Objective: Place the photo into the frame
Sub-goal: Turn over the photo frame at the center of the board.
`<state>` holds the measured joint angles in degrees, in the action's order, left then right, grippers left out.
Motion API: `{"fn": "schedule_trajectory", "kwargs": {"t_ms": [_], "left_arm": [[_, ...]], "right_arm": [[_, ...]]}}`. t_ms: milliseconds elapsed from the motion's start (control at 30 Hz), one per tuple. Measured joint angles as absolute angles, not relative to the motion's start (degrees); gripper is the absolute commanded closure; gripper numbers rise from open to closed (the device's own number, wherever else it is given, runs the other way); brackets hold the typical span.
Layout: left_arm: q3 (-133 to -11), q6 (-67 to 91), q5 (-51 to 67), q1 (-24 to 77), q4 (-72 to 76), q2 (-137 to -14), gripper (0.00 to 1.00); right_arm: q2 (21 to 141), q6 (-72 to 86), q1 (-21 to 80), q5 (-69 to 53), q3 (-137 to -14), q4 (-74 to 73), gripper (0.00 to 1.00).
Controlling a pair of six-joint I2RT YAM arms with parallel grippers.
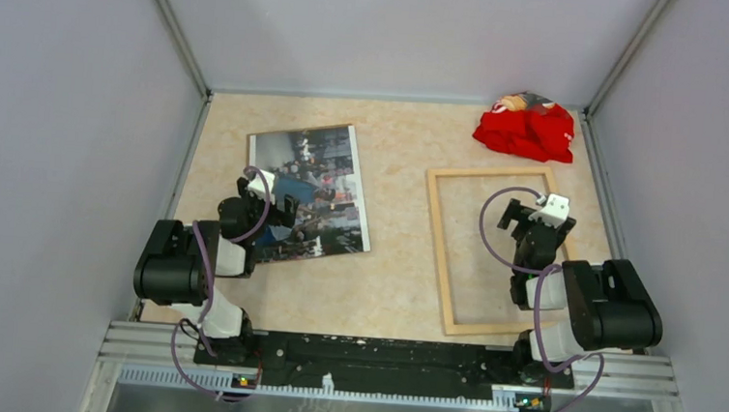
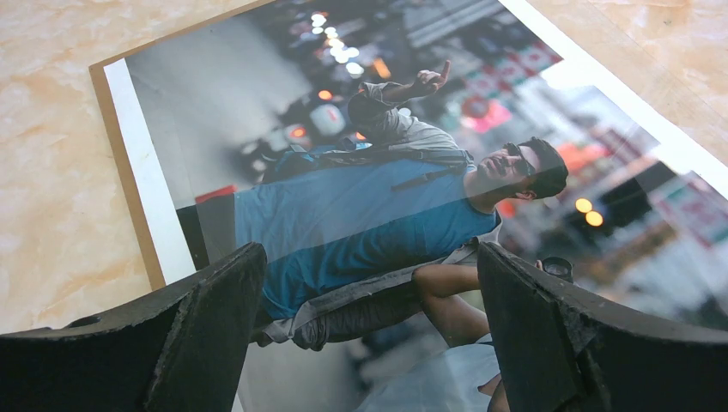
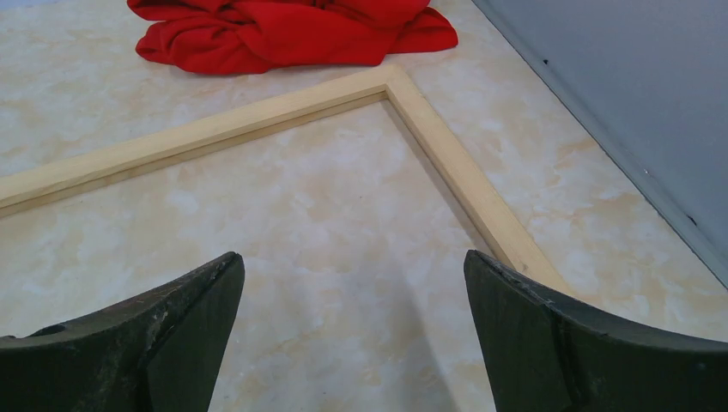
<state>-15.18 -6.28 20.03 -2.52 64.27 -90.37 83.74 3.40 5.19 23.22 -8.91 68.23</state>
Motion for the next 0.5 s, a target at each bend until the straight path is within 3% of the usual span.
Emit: {"fn": "schedule_trajectory", "kwargs": {"t_ms": [400,500], "left_arm": [[-15.18,-6.26,20.03,-2.52,64.27,-90.37,0.01],[-15.20,-5.96,20.01,-2.57,64.16,-90.15,0.01]], "right_arm": [[83.57,3.42,5.19,23.24,-8.97,67.79,0.01],[79.77,3.09,5.96,23.97,-11.31,59.96,0.01]]}}
